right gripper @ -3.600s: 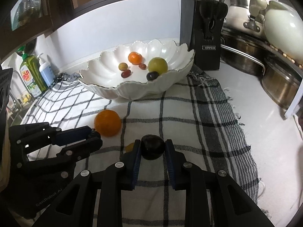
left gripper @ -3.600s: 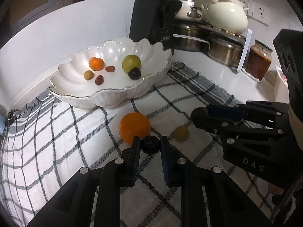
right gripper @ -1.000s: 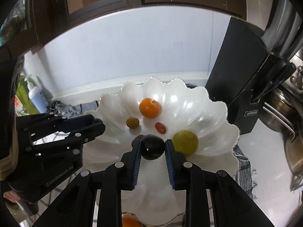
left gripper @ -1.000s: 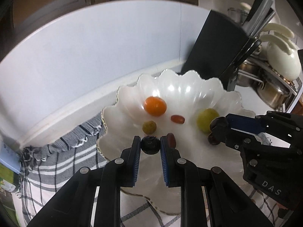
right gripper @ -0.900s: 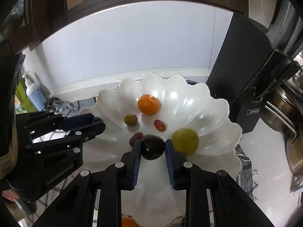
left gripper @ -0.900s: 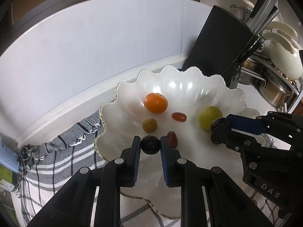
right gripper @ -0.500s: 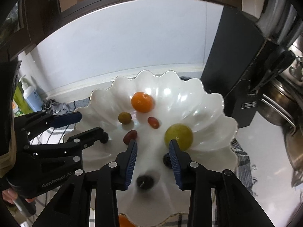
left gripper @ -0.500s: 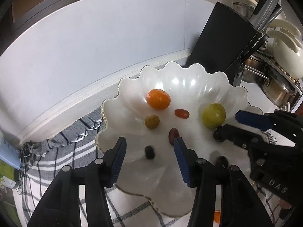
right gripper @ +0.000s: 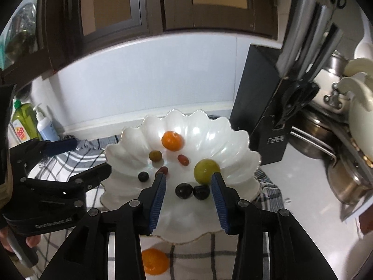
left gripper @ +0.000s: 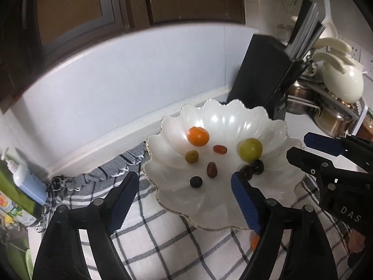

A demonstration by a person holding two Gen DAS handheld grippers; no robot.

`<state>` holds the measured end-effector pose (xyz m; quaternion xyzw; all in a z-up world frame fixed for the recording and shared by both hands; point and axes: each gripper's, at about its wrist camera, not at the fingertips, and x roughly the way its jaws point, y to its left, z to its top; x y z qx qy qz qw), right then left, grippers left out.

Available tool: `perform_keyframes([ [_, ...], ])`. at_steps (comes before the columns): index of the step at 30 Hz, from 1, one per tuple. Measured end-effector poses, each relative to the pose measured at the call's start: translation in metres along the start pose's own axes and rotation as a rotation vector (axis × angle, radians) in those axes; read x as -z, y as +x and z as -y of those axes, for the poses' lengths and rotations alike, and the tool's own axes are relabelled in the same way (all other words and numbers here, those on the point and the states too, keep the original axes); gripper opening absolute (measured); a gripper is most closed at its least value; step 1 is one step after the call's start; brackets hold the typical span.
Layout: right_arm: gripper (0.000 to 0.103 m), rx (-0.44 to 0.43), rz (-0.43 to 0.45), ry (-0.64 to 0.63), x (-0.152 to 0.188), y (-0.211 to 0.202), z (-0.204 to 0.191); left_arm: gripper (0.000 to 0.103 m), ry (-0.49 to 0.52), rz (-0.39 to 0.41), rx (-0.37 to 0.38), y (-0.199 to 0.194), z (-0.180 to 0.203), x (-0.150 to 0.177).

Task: Organize fruits
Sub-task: 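Withdraw both open tools from the bowl toward the cloth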

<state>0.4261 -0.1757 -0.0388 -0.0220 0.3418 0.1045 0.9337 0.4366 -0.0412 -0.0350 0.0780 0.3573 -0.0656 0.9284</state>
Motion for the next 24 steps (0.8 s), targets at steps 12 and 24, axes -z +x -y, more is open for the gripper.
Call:
perform_keyframes([
  [12, 0.042, 0.000, 0.102, -0.015, 0.014, -0.061, -0.013, 0.087, 0.022, 0.124, 0.021, -0.069, 0.005, 0.012],
  [24, 0.042, 0.054, 0.169, -0.016, 0.037, -0.112, -0.022, 0.087, 0.063, 0.197, 0.060, -0.111, 0.017, 0.030],
])
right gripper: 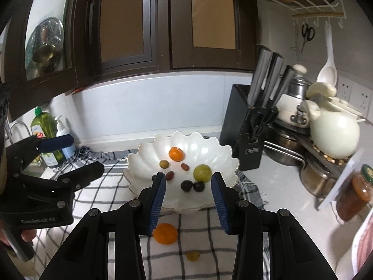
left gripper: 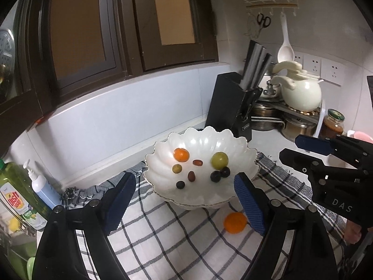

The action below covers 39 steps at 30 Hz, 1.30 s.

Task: Organize fruits
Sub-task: 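Withdraw both open tools from the bowl toward the cloth, then grasp the orange with the left tool while the right tool grasps the small yellow fruit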

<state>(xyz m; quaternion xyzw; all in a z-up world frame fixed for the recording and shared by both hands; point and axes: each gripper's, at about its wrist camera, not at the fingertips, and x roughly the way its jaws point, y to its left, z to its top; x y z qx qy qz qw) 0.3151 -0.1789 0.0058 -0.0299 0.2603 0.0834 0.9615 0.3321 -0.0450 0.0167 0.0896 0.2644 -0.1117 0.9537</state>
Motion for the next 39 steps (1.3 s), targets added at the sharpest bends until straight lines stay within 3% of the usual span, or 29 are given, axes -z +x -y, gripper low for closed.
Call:
perform_keyframes([
  [15, 0.042, 0.039, -0.050, 0.002, 0.046, -0.011, -0.005, 0.086, 0.088, -0.003, 0.106, 0.002, 0.016, 0.036],
  [25, 0.042, 0.053, -0.120, -0.006, 0.074, 0.004, -0.009, 0.086, 0.169, 0.012, 0.188, 0.015, 0.026, 0.060],
  [39, 0.041, 0.045, -0.228, 0.012, 0.101, 0.040, -0.005, 0.076, 0.270, -0.073, 0.292, 0.062, 0.040, 0.084],
])
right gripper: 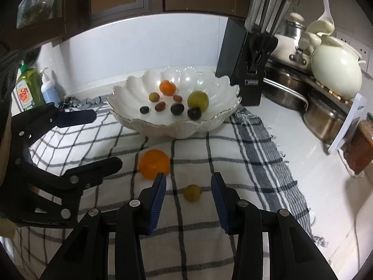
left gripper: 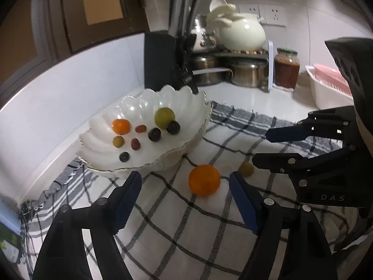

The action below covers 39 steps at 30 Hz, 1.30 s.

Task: Organize fruits
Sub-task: 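Grasp the orange with the left tool while the right tool grasps the small yellow fruit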

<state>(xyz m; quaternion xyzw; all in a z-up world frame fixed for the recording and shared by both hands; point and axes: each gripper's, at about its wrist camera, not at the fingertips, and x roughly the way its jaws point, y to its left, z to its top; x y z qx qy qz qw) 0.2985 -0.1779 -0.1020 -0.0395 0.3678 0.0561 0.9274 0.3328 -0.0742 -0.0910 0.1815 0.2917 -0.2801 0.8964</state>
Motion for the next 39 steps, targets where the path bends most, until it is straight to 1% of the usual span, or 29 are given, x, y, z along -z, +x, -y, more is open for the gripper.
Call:
perform_keyframes([
  [7, 0.041, -0.010, -0.059, 0.011, 0.007, 0.023, 0.001, 0.073, 0.031, -0.041, 0.056, 0.029, 0.004, 0.004],
  [11, 0.041, -0.013, -0.083, 0.017, 0.009, 0.033, 0.005, 0.072, 0.038, -0.052, 0.067, 0.038, 0.006, 0.006],
  [17, 0.040, -0.018, -0.101, 0.015, 0.009, 0.042, 0.009, 0.070, 0.026, -0.079, 0.103, 0.052, 0.008, 0.007],
  [22, 0.032, -0.033, -0.116, 0.030, 0.011, 0.051, 0.013, 0.068, 0.020, -0.099, 0.115, 0.063, 0.010, 0.006],
  [28, 0.030, -0.051, -0.140, 0.060, 0.014, 0.059, 0.019, 0.065, 0.003, -0.124, 0.137, 0.073, 0.010, 0.007],
  [29, 0.029, -0.054, -0.141, 0.060, 0.014, 0.059, 0.019, 0.064, 0.002, -0.127, 0.139, 0.074, 0.010, 0.007],
  [32, 0.026, -0.068, -0.149, 0.064, 0.014, 0.062, 0.019, 0.052, -0.009, -0.142, 0.136, 0.078, 0.009, 0.007],
  [34, 0.026, -0.069, -0.146, 0.065, 0.014, 0.063, 0.018, 0.050, -0.022, -0.136, 0.136, 0.077, 0.008, 0.006],
  [36, 0.026, -0.073, -0.146, 0.068, 0.014, 0.063, 0.018, 0.044, -0.026, -0.129, 0.135, 0.076, 0.009, 0.005],
  [39, 0.025, -0.076, -0.143, 0.074, 0.014, 0.062, 0.019, 0.043, -0.026, -0.129, 0.121, 0.075, 0.012, 0.006],
])
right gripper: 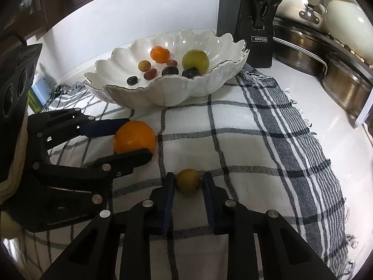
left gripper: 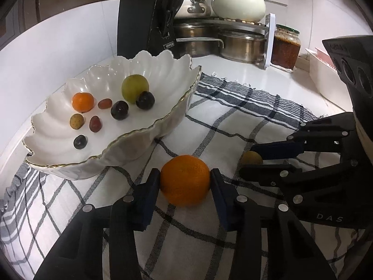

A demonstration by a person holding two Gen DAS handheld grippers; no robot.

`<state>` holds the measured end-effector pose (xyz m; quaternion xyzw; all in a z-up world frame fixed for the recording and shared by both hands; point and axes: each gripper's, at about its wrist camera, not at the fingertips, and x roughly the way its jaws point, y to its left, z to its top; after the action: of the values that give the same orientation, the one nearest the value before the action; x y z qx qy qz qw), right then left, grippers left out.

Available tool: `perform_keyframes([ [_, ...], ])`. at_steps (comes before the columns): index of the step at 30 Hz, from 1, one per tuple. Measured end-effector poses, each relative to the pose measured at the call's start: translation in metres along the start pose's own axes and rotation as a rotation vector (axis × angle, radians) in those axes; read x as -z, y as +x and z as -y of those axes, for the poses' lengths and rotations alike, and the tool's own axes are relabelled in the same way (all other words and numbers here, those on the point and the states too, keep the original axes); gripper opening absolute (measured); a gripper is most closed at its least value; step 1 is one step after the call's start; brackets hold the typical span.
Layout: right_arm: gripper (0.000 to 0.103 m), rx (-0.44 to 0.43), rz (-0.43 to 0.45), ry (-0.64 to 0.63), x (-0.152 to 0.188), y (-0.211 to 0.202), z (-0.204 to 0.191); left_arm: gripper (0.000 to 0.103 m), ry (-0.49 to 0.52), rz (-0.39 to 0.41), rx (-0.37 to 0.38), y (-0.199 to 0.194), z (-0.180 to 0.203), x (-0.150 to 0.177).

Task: Organize fruits
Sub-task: 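Grasp the orange with the left tool while the right tool grasps the small yellow fruit, then lift the orange and yellow fruit and carry both over the bowl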

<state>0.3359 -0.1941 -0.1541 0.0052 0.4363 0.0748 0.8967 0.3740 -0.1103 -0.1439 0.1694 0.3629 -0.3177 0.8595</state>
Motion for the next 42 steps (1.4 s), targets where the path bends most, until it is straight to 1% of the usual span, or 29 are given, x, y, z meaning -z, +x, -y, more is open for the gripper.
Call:
perform_keyframes([
  [3, 0.025, 0.003, 0.009, 0.000, 0.000, -0.003, -0.001, 0.043, -0.018, -0.002, -0.001, -0.003, -0.001, 0.000],
  [7, 0.025, 0.004, 0.019, 0.004, 0.000, -0.007, -0.002, 0.042, -0.051, -0.001, -0.021, -0.010, -0.003, 0.000],
  [9, 0.025, 0.004, 0.028, 0.003, 0.000, -0.011, -0.004, 0.042, -0.073, 0.000, -0.016, -0.014, -0.005, -0.001],
  [15, 0.025, 0.008, 0.064, -0.005, -0.005, -0.025, -0.008, 0.042, -0.112, 0.027, -0.040, -0.034, -0.007, -0.001],
  [19, 0.025, 0.007, 0.093, -0.007, -0.008, -0.037, -0.010, 0.042, -0.145, 0.052, -0.077, -0.050, -0.009, -0.003],
  [23, 0.025, 0.004, 0.127, -0.013, -0.011, -0.048, -0.014, 0.042, -0.189, 0.071, -0.092, -0.062, -0.014, -0.006],
  [32, 0.025, 0.000, 0.210, -0.028, -0.025, -0.069, -0.023, 0.042, -0.235, 0.123, -0.143, -0.088, -0.022, -0.012],
  [42, 0.025, -0.002, 0.305, -0.055, -0.047, -0.089, -0.029, 0.042, -0.284, 0.200, -0.199, -0.115, -0.035, -0.027],
])
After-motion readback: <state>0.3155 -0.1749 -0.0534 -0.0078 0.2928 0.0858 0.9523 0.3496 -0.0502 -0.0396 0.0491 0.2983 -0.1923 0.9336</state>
